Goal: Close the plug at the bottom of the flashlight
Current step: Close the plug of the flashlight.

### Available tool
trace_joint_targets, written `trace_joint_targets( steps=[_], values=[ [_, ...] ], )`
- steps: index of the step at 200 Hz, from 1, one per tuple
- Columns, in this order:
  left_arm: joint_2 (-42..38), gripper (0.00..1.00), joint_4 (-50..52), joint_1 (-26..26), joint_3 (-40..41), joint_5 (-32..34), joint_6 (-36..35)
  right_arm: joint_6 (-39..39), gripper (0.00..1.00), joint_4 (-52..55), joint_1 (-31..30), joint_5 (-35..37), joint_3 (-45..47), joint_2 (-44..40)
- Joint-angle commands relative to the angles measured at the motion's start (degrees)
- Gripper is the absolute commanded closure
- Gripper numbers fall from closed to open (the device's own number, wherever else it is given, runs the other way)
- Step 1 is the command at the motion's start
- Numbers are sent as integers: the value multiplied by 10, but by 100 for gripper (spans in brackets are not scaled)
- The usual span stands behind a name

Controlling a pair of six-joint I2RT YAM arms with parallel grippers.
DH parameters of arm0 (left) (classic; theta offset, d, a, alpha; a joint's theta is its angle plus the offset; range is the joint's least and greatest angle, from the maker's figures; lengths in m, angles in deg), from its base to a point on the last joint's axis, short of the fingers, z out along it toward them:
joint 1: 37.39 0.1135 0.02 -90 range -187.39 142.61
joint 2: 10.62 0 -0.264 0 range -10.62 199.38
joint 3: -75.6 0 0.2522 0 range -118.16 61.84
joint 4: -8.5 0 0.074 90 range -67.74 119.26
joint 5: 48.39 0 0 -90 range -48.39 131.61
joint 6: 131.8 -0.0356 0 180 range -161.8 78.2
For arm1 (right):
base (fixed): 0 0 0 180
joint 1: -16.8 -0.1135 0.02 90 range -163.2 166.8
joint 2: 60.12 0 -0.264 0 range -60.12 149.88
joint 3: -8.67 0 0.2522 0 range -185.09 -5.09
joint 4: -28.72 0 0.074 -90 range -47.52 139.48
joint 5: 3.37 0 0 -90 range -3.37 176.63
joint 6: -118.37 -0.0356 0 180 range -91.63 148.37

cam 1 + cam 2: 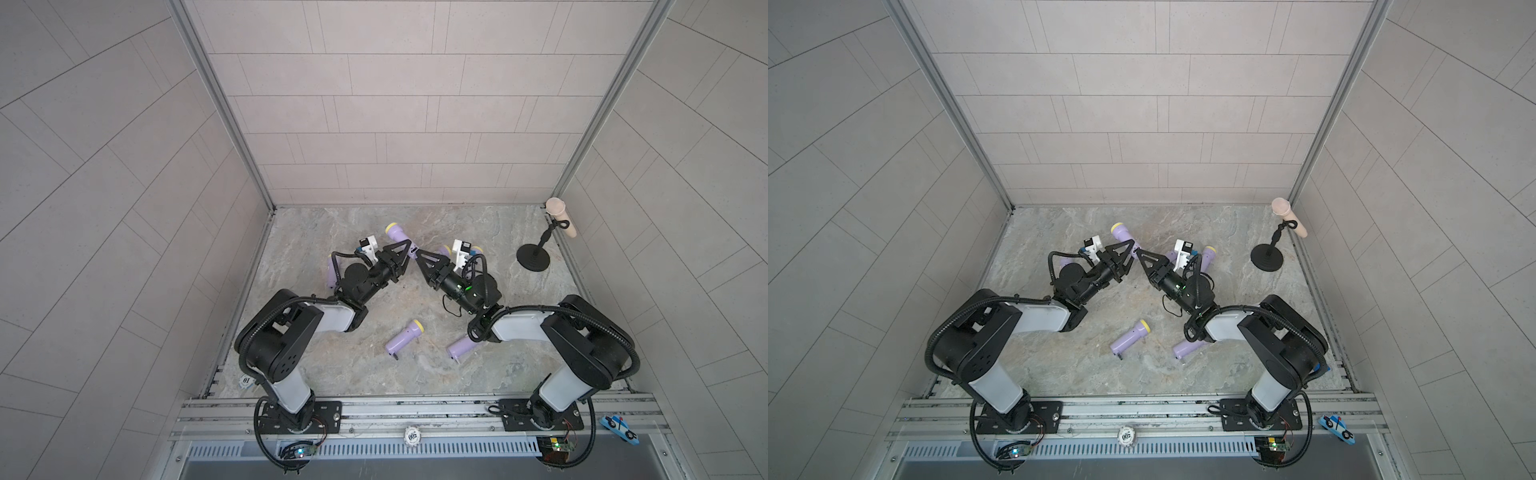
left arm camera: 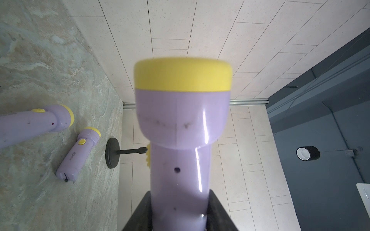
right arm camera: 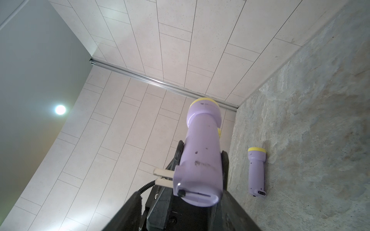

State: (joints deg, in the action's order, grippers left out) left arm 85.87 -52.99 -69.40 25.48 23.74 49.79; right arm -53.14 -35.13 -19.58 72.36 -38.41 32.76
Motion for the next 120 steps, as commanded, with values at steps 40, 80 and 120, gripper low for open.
trace_joint_targets(
  steps=[40,80,120],
  values=[
    [-1,100,-16,-4,3,-4,5,-7,39,-37,-5,-2,-14,-8],
    [1,100,-16,-4,2,-4,6,-8,41,-37,-5,-2,-16,-6],
    [3,100,-15,-5,-1,-5,9,-10,43,-37,-5,-3,-17,-3]
  ],
)
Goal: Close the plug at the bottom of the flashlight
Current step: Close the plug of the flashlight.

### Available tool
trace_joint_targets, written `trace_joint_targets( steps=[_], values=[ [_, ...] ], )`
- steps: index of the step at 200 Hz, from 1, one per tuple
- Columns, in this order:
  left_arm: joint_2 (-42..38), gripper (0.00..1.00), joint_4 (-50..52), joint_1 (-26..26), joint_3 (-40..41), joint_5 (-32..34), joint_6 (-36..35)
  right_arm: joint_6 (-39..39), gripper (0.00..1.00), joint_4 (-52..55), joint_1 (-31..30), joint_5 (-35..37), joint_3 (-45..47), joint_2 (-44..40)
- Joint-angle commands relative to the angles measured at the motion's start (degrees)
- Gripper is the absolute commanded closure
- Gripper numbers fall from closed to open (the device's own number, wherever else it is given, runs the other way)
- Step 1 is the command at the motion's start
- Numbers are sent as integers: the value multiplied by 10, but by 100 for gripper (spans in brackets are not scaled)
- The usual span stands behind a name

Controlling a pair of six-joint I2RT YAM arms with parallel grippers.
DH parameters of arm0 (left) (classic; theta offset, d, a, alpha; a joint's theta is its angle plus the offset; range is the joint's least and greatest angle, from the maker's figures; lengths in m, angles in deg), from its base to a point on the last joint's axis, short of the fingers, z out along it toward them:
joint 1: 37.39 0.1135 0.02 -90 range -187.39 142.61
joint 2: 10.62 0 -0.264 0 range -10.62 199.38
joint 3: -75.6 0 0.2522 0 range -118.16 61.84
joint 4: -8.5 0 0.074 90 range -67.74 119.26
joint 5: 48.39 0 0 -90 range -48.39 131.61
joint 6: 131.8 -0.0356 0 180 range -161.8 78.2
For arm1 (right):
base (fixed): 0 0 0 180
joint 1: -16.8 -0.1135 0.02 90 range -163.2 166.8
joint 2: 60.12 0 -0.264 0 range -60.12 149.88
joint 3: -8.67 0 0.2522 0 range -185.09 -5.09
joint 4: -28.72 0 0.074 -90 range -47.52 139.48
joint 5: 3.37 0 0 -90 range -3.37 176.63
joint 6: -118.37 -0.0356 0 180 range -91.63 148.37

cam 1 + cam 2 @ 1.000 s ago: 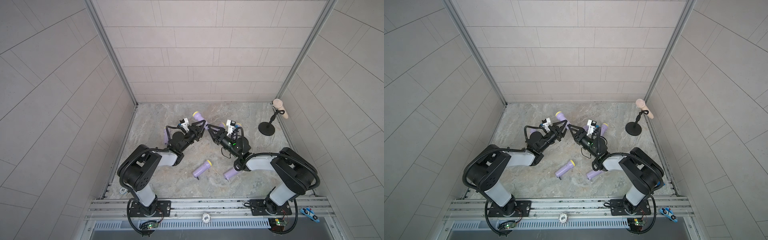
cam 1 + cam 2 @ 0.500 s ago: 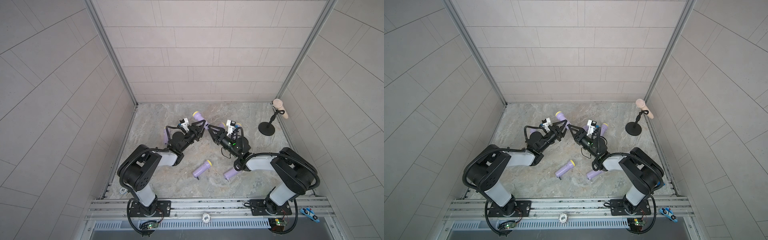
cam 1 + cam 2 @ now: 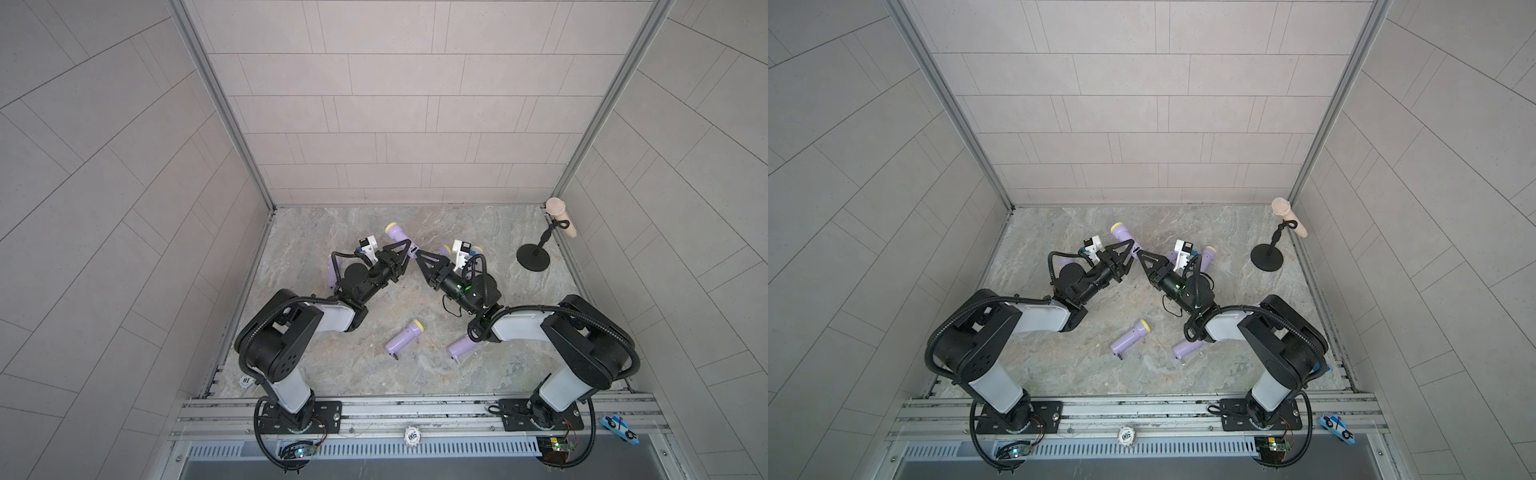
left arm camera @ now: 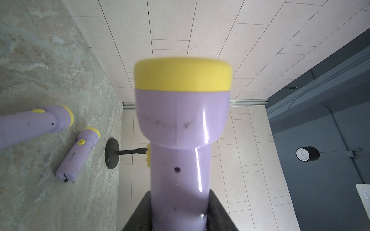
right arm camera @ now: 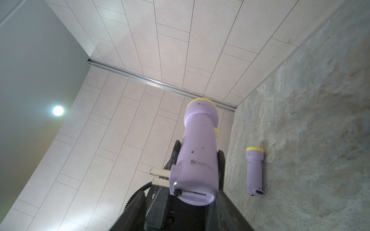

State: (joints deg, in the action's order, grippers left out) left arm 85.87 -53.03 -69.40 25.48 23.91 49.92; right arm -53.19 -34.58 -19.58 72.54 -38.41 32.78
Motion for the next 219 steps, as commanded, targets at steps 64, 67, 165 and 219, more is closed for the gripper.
trace_joint_targets(
  steps=[64,67,165,219],
  values=[
    [7,100,-15,-8,-7,-9,11,-13,45,-42,-5,-6,-18,5],
    [7,100,-15,-9,-7,-10,11,-13,45,-42,-5,-6,-18,6],
    [5,100,-15,-14,-8,-6,9,-16,49,-42,-5,-4,-33,14],
    [5,100,-15,-13,-5,-3,10,-11,51,-42,-4,8,-25,5]
  ],
)
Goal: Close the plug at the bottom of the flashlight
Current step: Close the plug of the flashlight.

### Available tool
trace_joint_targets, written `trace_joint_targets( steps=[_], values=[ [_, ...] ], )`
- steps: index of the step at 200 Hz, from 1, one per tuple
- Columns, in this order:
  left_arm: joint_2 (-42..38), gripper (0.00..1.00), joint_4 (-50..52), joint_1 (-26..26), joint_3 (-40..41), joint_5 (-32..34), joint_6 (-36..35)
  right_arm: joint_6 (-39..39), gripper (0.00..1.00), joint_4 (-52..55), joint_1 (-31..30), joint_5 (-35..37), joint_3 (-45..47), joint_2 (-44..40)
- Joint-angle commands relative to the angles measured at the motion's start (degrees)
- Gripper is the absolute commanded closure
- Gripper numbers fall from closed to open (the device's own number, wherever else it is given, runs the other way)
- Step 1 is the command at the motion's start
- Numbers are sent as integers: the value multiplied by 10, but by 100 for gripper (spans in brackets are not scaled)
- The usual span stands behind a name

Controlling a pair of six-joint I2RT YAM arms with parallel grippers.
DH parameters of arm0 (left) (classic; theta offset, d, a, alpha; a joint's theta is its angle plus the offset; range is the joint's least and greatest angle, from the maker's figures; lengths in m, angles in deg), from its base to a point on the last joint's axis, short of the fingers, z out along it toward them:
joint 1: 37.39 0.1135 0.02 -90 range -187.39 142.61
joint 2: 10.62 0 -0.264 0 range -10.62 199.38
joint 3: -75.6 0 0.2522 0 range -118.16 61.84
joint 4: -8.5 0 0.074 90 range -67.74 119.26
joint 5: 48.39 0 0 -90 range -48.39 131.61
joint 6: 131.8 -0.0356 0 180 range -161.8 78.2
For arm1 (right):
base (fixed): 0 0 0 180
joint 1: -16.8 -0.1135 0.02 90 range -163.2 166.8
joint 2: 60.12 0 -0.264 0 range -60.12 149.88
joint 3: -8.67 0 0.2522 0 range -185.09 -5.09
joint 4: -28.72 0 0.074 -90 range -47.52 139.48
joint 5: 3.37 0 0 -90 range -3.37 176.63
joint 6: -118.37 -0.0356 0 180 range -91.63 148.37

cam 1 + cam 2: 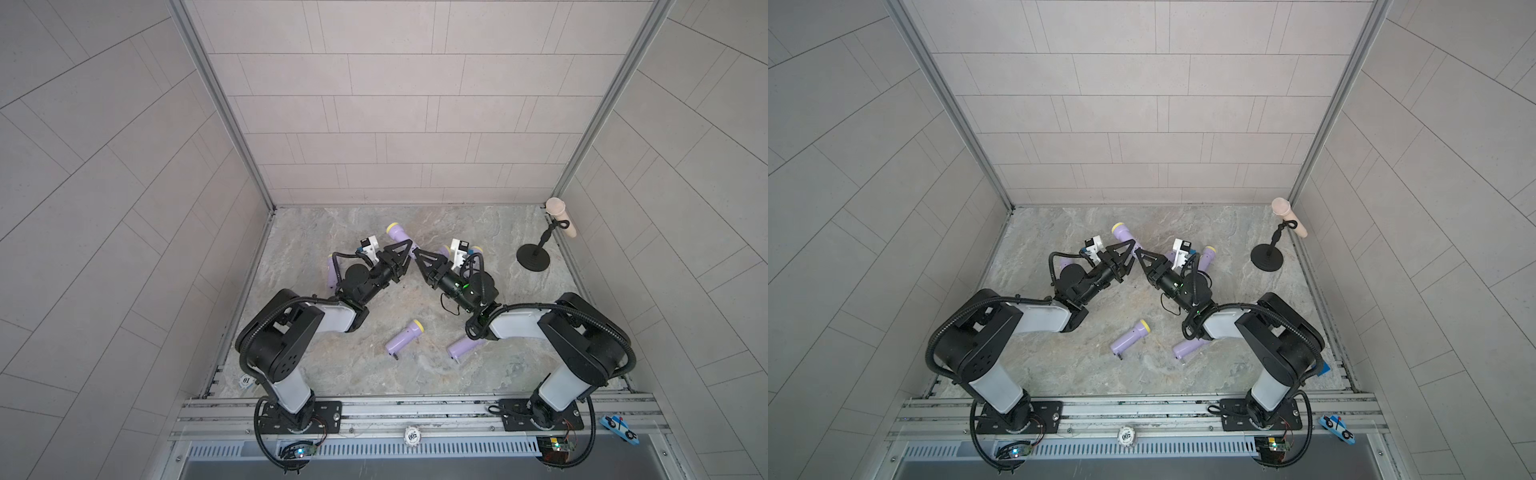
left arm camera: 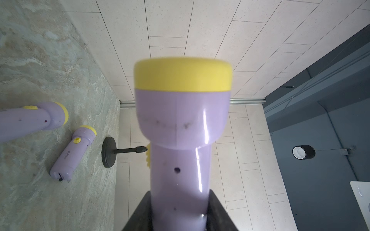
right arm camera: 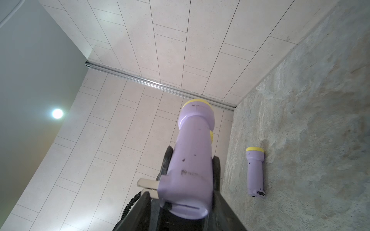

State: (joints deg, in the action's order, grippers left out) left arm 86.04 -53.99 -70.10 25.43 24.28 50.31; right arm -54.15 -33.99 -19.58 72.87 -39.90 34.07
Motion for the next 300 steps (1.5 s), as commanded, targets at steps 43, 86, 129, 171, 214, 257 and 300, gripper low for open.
trace_joint_targets(
  steps=[43,86,129,171,214,257,300],
  values=[
    [-1,100,-5,-6,-2,-5,6,0,51,-48,-4,6,-10,-9],
    [-1,100,-5,-6,1,-4,6,4,56,-49,-4,10,5,-14],
    [-2,100,-5,-7,3,-3,6,4,56,-48,-4,13,9,-16],
    [0,100,-6,-6,5,-3,6,11,54,-48,-4,17,17,-26],
    [1,100,-6,-6,4,0,8,12,55,-48,-5,25,24,-29],
    [1,100,-5,-7,3,-1,11,11,56,-48,-6,20,18,-23],
    [0,100,-6,-6,4,-2,13,6,57,-48,-7,19,13,-15]
  ],
)
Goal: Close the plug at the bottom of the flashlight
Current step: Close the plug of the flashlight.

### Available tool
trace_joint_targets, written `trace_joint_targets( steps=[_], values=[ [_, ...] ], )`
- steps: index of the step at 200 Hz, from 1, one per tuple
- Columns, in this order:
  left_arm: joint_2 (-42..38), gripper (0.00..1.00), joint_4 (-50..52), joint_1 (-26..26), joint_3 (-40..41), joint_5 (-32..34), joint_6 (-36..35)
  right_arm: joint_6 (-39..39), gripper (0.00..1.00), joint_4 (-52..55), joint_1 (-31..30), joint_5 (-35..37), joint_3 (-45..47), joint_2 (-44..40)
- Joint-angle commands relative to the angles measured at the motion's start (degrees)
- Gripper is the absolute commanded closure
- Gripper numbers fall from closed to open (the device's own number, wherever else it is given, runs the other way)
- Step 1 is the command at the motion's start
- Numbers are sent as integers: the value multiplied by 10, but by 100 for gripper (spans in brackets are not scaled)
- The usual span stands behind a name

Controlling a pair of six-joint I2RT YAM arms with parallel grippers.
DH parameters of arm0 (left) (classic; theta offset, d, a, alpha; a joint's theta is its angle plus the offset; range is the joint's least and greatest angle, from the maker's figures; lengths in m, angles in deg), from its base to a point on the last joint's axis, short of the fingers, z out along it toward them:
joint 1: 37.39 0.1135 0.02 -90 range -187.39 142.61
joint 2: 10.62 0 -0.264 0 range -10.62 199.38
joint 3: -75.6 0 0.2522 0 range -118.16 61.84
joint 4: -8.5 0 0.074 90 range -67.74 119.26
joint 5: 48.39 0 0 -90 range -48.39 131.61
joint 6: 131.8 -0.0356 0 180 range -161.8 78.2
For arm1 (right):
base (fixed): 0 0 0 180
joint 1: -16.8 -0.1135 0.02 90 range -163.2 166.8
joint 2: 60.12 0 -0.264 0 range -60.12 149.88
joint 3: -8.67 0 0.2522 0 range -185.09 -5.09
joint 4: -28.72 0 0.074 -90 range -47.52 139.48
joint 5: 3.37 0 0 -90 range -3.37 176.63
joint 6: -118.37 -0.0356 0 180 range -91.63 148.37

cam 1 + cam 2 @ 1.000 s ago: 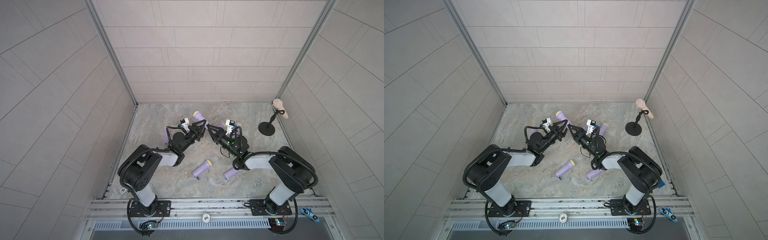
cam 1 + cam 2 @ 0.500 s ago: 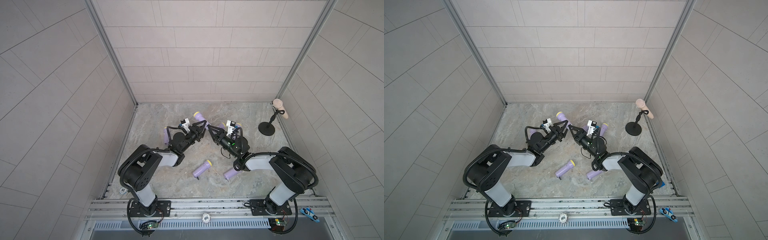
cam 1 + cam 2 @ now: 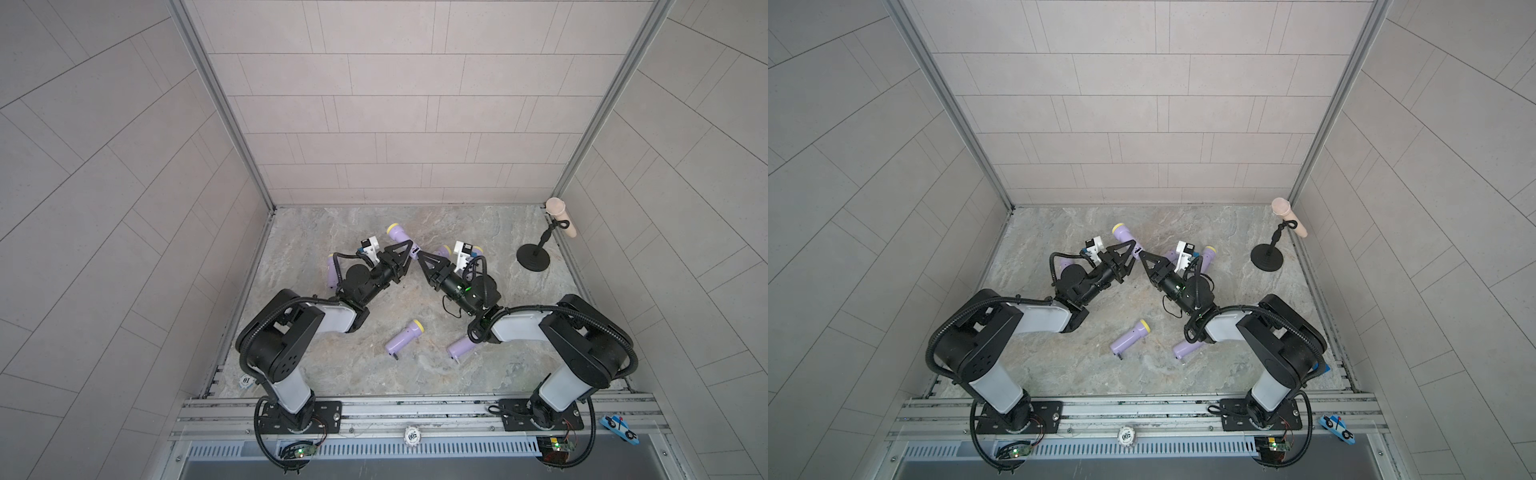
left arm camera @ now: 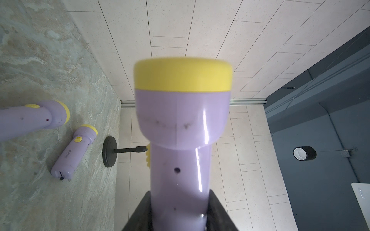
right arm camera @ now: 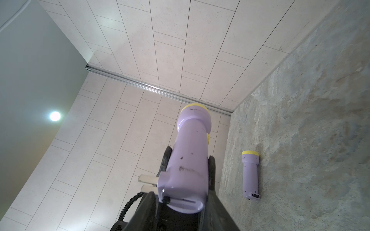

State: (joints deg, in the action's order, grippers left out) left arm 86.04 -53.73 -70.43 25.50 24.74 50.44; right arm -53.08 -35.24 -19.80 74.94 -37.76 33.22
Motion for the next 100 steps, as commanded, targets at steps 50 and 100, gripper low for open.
trace_joint_targets(
  steps=[50,100],
  values=[
    [-2,100,-9,-3,6,-9,13,-16,57,-36,-5,-2,-17,9],
    [-2,100,-9,-3,8,-8,13,-14,61,-36,-5,-3,-20,10]
  ],
)
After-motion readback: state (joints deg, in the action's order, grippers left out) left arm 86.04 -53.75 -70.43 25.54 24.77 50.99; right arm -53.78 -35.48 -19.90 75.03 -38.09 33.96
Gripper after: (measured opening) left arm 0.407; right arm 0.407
